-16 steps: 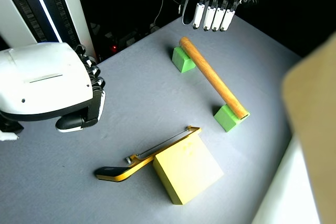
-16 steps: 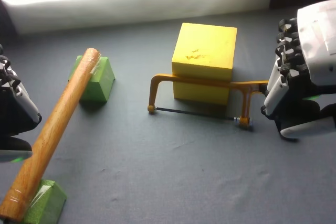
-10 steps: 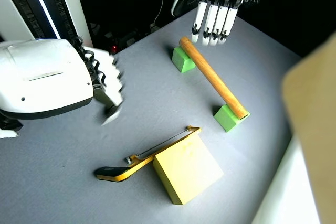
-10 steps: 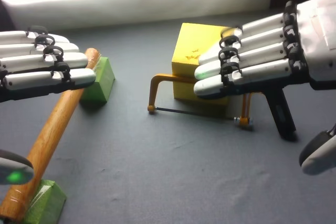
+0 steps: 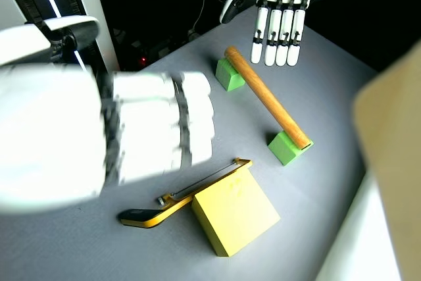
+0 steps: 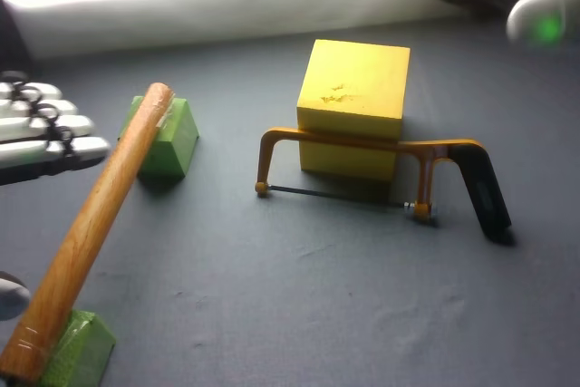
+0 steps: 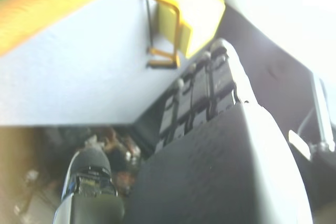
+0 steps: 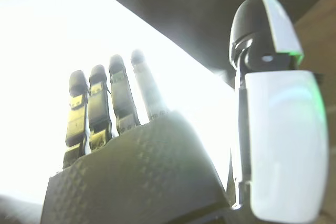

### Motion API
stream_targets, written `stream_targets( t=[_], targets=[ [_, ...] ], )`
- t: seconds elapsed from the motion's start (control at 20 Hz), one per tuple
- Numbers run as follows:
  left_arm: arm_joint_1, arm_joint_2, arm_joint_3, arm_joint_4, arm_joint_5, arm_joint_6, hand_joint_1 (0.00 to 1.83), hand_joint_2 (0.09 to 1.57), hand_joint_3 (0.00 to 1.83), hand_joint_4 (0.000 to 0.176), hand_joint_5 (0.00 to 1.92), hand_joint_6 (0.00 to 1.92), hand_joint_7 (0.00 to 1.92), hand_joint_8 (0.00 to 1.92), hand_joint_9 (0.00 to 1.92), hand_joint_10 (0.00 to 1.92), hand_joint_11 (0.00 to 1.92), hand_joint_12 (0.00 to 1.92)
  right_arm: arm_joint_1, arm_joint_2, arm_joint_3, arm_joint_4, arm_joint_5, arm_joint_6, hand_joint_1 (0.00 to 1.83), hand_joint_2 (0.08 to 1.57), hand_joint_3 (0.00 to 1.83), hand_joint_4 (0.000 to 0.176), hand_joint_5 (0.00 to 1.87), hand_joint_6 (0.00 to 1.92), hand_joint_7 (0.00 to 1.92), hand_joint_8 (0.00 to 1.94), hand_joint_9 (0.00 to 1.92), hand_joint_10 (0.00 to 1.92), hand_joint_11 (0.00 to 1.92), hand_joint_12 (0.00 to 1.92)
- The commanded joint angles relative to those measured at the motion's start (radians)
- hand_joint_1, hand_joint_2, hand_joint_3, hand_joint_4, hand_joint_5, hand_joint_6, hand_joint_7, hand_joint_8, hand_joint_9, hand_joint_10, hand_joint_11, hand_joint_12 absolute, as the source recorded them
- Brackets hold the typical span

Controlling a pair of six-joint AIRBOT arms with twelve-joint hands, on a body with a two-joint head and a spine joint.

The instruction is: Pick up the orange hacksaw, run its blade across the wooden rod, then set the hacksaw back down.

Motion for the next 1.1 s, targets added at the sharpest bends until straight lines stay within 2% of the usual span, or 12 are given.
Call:
stream_targets(
  t=[0.0, 0.05, 0.15, 0.25, 0.3, 0.45, 0.6, 0.7, 0.8, 0.85, 0.9, 1.05],
  targets=[
    [-0.013, 0.024, -0.01, -0.044, 0.018, -0.019, 0.0, 1.14, 0.0, 0.0, 0.01, 0.0, 0.01, 0.0, 0.0, 0.0, 0.0, 0.04, -0.021, 0.015, 0.012, 0.124, 0.046, 0.018, 0.0, 1.02, 0.0, 0.0, 0.02, 0.0, 0.05, 0.0, 0.04, 0.0, 0.0, 0.31],
    [-0.008, 0.053, -0.038, -0.04, 0.075, -0.048, 0.0, 1.14, 0.0, 0.0, 0.01, 0.0, 0.01, 0.0, 0.0, 0.0, 0.01, 0.05, -0.101, 0.022, 0.037, 0.214, 0.116, 0.018, 0.0, 1.02, 0.0, 0.0, 0.02, 0.0, 0.05, 0.0, 0.04, 0.0, 0.0, 0.31],
    [0.0, 0.097, -0.073, 0.011, 0.1, -0.087, 0.0, 1.13, 0.0, 0.0, 0.0, 0.0, 0.0, 0.0, 0.0, 0.0, 0.01, 0.05, -0.205, 0.025, 0.074, 0.34, 0.251, -0.056, 0.0, 1.02, 0.0, 0.0, 0.03, 0.0, 0.06, 0.0, 0.06, 0.0, 0.0, 0.33],
    [0.016, 0.133, -0.099, 0.021, 0.084, -0.088, 0.0, 1.14, 0.0, 0.0, 0.02, 0.01, 0.01, 0.01, 0.0, 0.0, 0.01, 0.06, -0.28, 0.025, 0.086, 0.422, 0.283, -0.053, 0.0, 1.04, 0.0, 0.0, 0.02, 0.0, 0.06, 0.0, 0.05, 0.0, 0.0, 0.33],
    [0.022, 0.147, -0.107, 0.029, 0.065, -0.088, 0.0, 1.14, 0.0, 0.0, 0.02, 0.01, 0.02, 0.01, 0.0, 0.0, 0.01, 0.06, -0.314, 0.021, 0.085, 0.462, 0.285, -0.02, 0.0, 1.04, 0.0, 0.0, 0.03, 0.0, 0.06, 0.0, 0.05, 0.0, 0.0, 0.36],
    [0.054, 0.185, -0.133, 0.112, -0.004, -0.098, 0.0, 1.14, 0.0, 0.0, 0.04, 0.01, 0.04, 0.01, 0.01, 0.01, 0.03, 0.07, -0.473, -0.002, 0.085, 0.697, 0.334, 0.015, 0.06, 1.01, 0.0, 0.0, 0.02, 0.0, 0.07, 0.0, 0.07, 0.0, 0.0, 0.46],
    [0.076, 0.206, -0.159, 0.185, -0.011, -0.131, 0.0, 1.15, 0.01, 0.0, 0.05, 0.01, 0.04, 0.01, 0.02, 0.0, 0.02, 0.07, -0.598, -0.032, 0.085, 0.892, 0.379, -0.055, 0.2, 0.95, 0.0, 0.0, 0.05, 0.01, 0.09, 0.01, 0.09, 0.01, 0.0, 0.53],
    [0.077, 0.206, -0.175, 0.227, 0.009, -0.146, 0.0, 1.15, 0.01, 0.0, 0.04, 0.01, 0.04, 0.0, 0.02, 0.0, 0.01, 0.07, -0.63, -0.045, 0.087, 0.901, 0.375, -0.029, 0.28, 0.92, 0.0, 0.0, 0.04, 0.0, 0.08, 0.0, 0.07, 0.0, 0.0, 0.43],
    [0.078, 0.206, -0.198, 0.245, 0.065, -0.161, 0.0, 1.15, 0.0, 0.0, 0.02, 0.0, 0.02, 0.0, 0.0, 0.0, 0.0, 0.07, -0.679, -0.077, 0.105, 0.907, 0.39, 0.023, 0.4, 0.93, 0.0, 0.0, 0.08, 0.01, 0.09, 0.0, 0.08, 0.0, 0.0, 0.45],
    [0.079, 0.205, -0.201, 0.253, 0.069, -0.168, 0.0, 1.15, 0.0, 0.0, 0.02, 0.0, 0.02, 0.0, 0.0, 0.0, 0.0, 0.07, -0.685, -0.083, 0.107, 0.918, 0.394, 0.027, 0.4, 0.93, 0.0, 0.0, 0.08, 0.01, 0.09, 0.0, 0.08, 0.0, 0.0, 0.45],
    [0.084, 0.198, -0.211, 0.287, 0.093, -0.191, 0.0, 1.16, 0.01, 0.0, 0.04, 0.01, 0.03, 0.0, 0.01, 0.0, 0.01, 0.08, -0.715, -0.108, 0.111, 0.964, 0.409, 0.046, 0.47, 0.95, 0.0, 0.0, 0.08, 0.0, 0.08, 0.0, 0.06, 0.0, 0.0, 0.43],
    [0.095, 0.179, -0.222, 0.287, 0.145, -0.191, 0.0, 1.16, 0.01, 0.0, 0.06, 0.01, 0.04, 0.01, 0.02, 0.01, 0.01, 0.09, -0.738, -0.141, 0.14, 0.975, 0.416, 0.032, 0.51, 0.99, 0.01, 0.0, 0.05, 0.0, 0.06, 0.0, 0.05, 0.0, 0.0, 0.44]
  ],
)
